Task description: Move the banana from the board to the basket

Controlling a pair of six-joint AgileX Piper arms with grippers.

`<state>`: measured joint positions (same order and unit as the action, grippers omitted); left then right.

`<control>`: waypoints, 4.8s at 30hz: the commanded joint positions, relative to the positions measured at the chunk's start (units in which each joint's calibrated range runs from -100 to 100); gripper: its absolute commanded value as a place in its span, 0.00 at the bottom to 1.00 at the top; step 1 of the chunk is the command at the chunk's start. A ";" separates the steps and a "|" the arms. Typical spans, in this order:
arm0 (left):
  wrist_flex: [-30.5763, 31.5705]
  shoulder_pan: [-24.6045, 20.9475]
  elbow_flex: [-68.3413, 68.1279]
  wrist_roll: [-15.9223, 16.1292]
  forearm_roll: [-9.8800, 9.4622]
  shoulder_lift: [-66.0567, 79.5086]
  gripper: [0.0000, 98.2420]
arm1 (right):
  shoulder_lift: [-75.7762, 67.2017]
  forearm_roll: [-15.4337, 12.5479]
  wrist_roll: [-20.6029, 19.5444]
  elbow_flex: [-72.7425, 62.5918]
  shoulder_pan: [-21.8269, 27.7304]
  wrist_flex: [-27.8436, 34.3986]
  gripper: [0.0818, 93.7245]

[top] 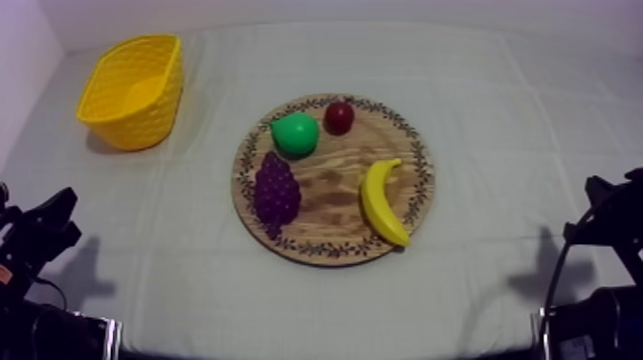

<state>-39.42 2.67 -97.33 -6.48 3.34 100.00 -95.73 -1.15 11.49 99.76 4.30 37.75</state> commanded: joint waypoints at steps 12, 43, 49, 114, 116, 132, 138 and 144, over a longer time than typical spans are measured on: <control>5.63 0.05 -1.89 -3.19 -4.63 0.00 0.00 | -0.02 0.01 0.01 0.02 -0.01 -0.01 0.00; 5.63 0.05 -1.89 -3.17 -4.63 0.00 0.00 | -0.02 0.01 0.01 0.02 -0.01 -0.01 0.00; 5.63 0.05 -1.89 -3.17 -4.63 0.00 0.00 | -0.02 0.01 0.01 0.02 -0.01 -0.01 0.00; -17.12 42.91 72.90 -27.45 -11.36 -80.36 0.02 | -0.02 0.01 0.01 0.02 -0.01 -0.01 0.00; -18.19 43.02 73.79 -27.79 -11.04 -82.04 0.02 | -0.02 0.01 0.01 0.02 -0.01 -0.01 0.00; -24.76 42.19 79.55 -26.44 -8.30 -93.79 0.05 | -0.02 0.01 0.01 0.02 -0.01 -0.01 0.00; -26.54 42.87 80.90 -25.43 -8.20 -95.37 0.15 | -0.02 0.01 0.01 0.02 -0.01 -0.01 0.00; -27.24 42.84 79.81 -25.35 -8.00 -95.32 0.57 | -0.02 0.01 0.01 0.02 -0.01 -0.01 0.00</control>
<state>-66.76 45.52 -17.36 -31.90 -4.66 4.66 -95.73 -1.15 11.49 99.76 4.30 37.71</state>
